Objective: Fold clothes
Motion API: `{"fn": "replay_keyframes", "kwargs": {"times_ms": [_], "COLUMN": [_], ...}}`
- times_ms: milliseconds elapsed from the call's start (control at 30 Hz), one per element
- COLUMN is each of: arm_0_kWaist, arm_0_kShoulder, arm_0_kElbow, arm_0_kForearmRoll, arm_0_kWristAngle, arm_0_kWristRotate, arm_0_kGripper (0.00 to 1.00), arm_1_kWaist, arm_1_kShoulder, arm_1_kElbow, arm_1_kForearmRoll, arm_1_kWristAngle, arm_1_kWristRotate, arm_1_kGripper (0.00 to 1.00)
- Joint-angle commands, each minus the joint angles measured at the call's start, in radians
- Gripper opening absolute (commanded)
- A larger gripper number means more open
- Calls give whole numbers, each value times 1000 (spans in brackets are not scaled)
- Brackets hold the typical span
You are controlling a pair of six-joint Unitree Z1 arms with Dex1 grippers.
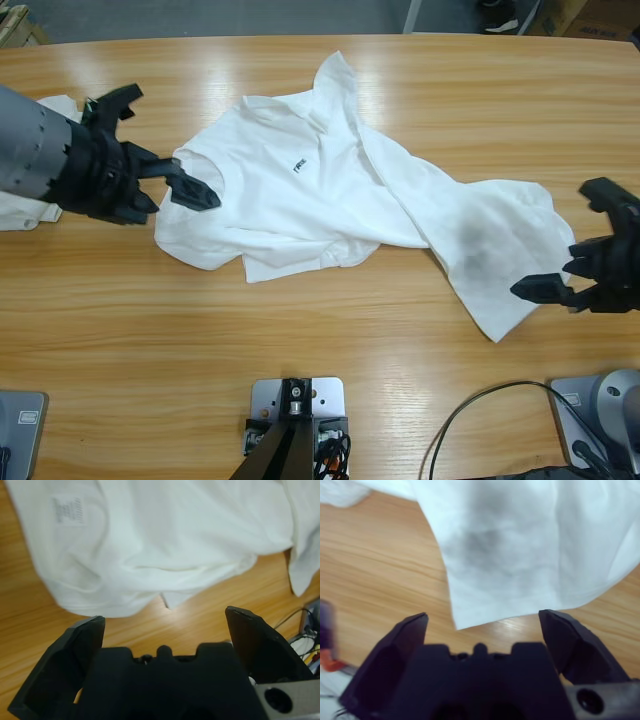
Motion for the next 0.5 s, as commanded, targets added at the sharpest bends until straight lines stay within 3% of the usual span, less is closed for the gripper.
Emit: {"fn": "replay_keyframes", "kwargs": {"times_ms": [33,167,367,433,500], "arm_0_kWaist": [-46,-54,-73,-78,-82], "arm_0_kShoulder": [-23,-25,-25,-26,-28], "arm_0_kElbow": [62,62,71,71,70], "arm_0_kForearmRoll": [-31,-32,-33,-33,-33], "arm_0_kWristAngle": [-3,4,20,22,23], "arm_0_kWristRotate": [-32,-32,-40,-45,-47], "arm_0_kGripper": [945,945,945,945,945], "arm_1_kWaist": [331,427,468,468,468], "arm_1_kShoulder": [260,306,398,456,475], "arm_1_kElbow": [0,6,26,30,34], "arm_1_kForearmRoll": [3,3,2,-41,-57], "arm_1_kWristAngle": [-113,-113,-119,-123,-143], "arm_1_kWristRotate": [204,241,267,294,315], "arm_1_kGripper": [927,931,921,846,669]}}
